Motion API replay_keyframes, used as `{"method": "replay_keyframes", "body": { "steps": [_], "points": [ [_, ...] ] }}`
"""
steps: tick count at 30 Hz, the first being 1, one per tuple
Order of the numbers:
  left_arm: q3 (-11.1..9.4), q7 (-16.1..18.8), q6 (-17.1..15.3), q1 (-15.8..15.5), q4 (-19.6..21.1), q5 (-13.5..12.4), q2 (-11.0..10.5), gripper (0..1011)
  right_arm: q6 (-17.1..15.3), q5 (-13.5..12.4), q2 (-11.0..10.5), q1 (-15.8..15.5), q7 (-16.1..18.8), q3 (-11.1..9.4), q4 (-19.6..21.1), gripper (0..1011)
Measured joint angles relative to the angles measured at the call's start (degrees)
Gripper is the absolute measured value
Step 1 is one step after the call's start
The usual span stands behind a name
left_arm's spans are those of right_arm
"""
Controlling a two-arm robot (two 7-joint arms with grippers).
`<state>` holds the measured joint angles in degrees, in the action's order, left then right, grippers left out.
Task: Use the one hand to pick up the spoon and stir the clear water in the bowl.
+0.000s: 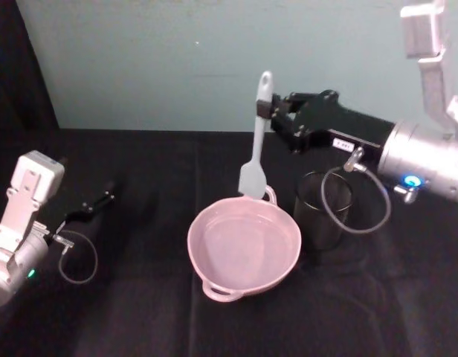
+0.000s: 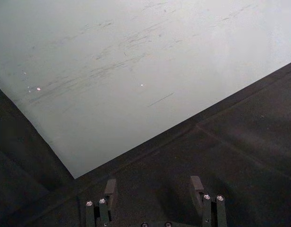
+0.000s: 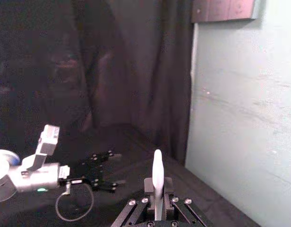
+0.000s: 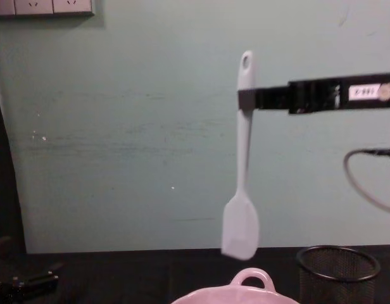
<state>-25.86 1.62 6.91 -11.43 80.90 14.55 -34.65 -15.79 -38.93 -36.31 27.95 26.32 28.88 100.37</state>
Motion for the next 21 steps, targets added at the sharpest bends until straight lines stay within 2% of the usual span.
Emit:
{"method": "replay_keyframes", "body": {
  "steps": [6, 9, 21],
  "points": [
    [0.0, 0.0, 0.0, 0.0, 0.0, 0.0, 0.0, 1005, 5.25, 2.13, 1.92, -1.02, 2.11, 2.01, -3.42, 114],
    [0.0, 0.0, 0.0, 0.0, 0.0, 0.0, 0.0, 1005, 9.75, 4.55, 3.36, -2.3, 2.81, 2.9, -5.85, 114],
    [0.0, 0.0, 0.0, 0.0, 0.0, 0.0, 0.0, 1005, 17.8, 11.9, 6.21, -4.01, 3.11, 4.69, -11.34, 114]
  ]
}}
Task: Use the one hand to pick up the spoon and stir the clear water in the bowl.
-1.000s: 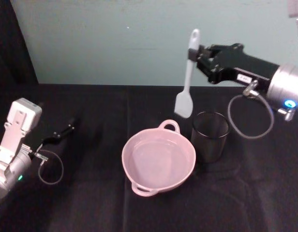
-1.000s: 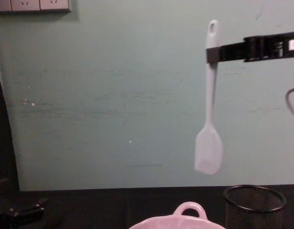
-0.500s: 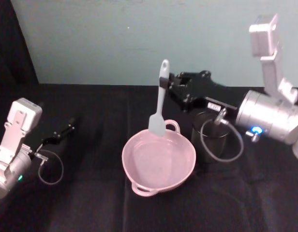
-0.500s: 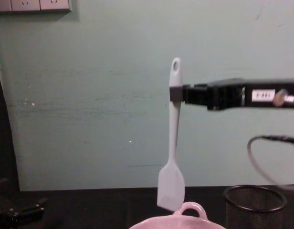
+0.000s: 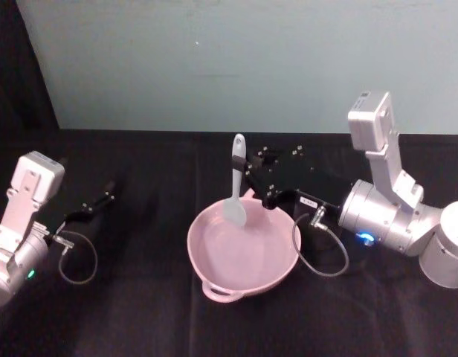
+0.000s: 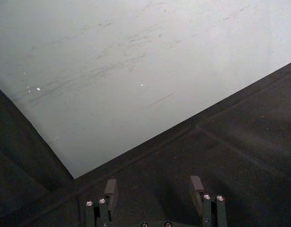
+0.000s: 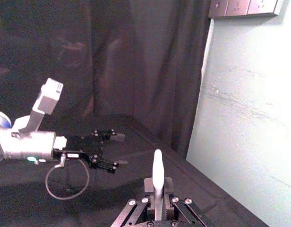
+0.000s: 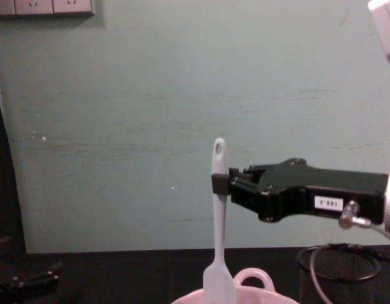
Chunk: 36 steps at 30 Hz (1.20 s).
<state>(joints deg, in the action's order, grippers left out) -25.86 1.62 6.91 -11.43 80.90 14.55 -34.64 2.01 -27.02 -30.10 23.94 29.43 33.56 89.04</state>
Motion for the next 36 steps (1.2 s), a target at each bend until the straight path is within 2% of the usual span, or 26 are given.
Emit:
{"method": "replay_keyframes", "body": {
  "steps": [5, 9, 19, 36],
  "points": [
    [0.0, 0.0, 0.0, 0.0, 0.0, 0.0, 0.0, 1005, 1.4, 1.33, 0.93, -0.5, -0.02, -0.03, -1.72, 114],
    [0.0, 0.0, 0.0, 0.0, 0.0, 0.0, 0.0, 1005, 1.49, 1.27, 1.38, -1.05, 0.23, -0.56, -2.08, 114],
    [0.0, 0.0, 0.0, 0.0, 0.0, 0.0, 0.0, 1005, -1.54, -0.91, 2.4, -1.91, 2.11, -2.14, -2.71, 114],
    [0.0, 0.0, 0.0, 0.0, 0.0, 0.0, 0.0, 1005, -2.36, 0.37, 3.28, -2.39, 2.26, -2.83, -3.3, 114]
  ]
}}
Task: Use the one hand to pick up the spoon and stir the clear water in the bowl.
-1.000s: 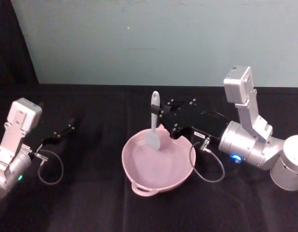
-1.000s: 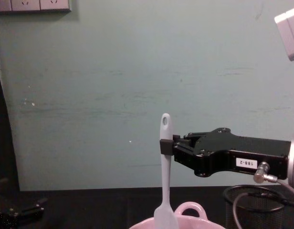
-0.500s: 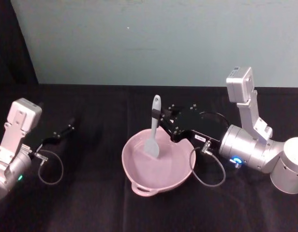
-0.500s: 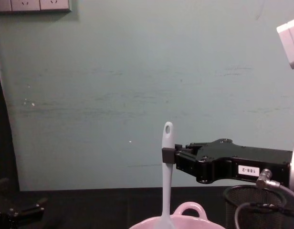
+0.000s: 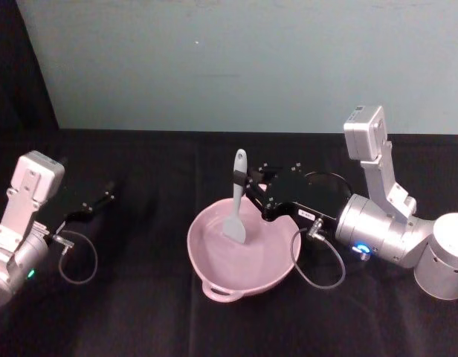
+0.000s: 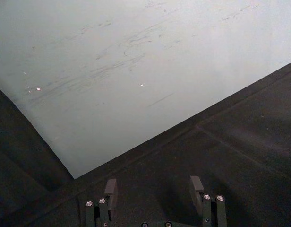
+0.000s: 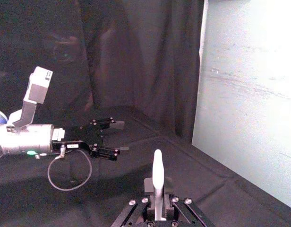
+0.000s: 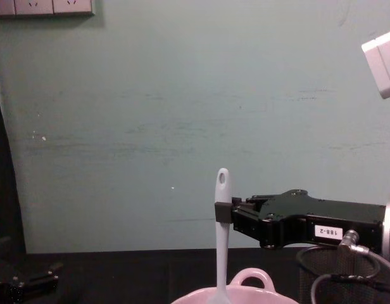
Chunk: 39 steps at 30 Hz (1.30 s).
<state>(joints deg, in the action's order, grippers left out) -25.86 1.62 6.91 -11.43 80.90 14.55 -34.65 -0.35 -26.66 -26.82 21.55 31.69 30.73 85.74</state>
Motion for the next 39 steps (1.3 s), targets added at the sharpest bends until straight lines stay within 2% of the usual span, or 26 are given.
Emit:
{"method": "replay_keyframes", "body": {
  "steps": [22, 31, 39],
  "points": [
    [0.0, 0.0, 0.0, 0.0, 0.0, 0.0, 0.0, 1005, 0.01, -0.2, -0.1, 0.11, -0.09, 0.1, 0.1, 114],
    [0.0, 0.0, 0.0, 0.0, 0.0, 0.0, 0.0, 1005, 0.46, 1.43, -2.97, -2.98, -0.48, -1.97, 6.45, 114],
    [0.0, 0.0, 0.0, 0.0, 0.0, 0.0, 0.0, 1005, -0.45, 0.87, -3.89, -5.2, 0.38, -2.04, 9.44, 114]
  ]
}}
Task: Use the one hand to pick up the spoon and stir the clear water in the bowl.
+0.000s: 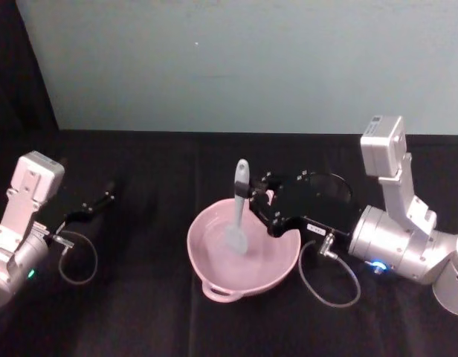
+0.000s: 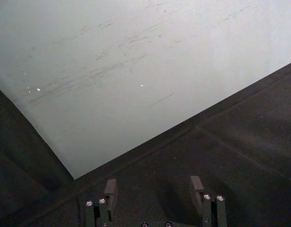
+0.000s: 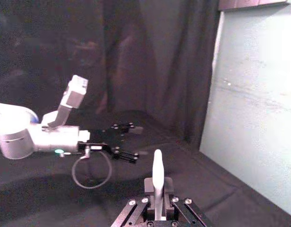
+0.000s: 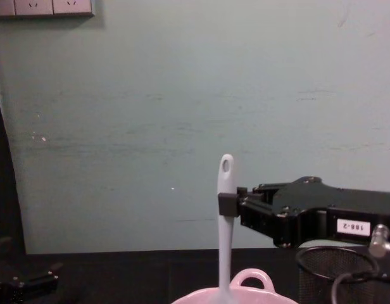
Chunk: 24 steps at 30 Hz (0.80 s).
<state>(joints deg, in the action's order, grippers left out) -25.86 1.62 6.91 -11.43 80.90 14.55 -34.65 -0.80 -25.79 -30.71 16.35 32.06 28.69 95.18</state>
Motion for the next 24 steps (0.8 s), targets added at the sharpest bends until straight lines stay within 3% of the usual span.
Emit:
{"method": "replay_keyframes", "body": {
  "steps": [6, 11, 19, 24],
  "points": [
    [0.0, 0.0, 0.0, 0.0, 0.0, 0.0, 0.0, 1005, 0.25, -0.26, 1.48, 0.77, 1.54, 1.54, -1.58, 114],
    [0.0, 0.0, 0.0, 0.0, 0.0, 0.0, 0.0, 1005, 1.74, -0.09, 4.39, 3.83, 3.17, 3.29, -6.36, 114],
    [0.0, 0.0, 0.0, 0.0, 0.0, 0.0, 0.0, 1005, 4.11, 0.62, 7.07, 7.74, 3.71, 3.59, -12.6, 114],
    [0.0, 0.0, 0.0, 0.0, 0.0, 0.0, 0.0, 1005, 4.8, 1.19, 7.58, 9.3, 3.51, 2.98, -15.35, 114]
  ]
}}
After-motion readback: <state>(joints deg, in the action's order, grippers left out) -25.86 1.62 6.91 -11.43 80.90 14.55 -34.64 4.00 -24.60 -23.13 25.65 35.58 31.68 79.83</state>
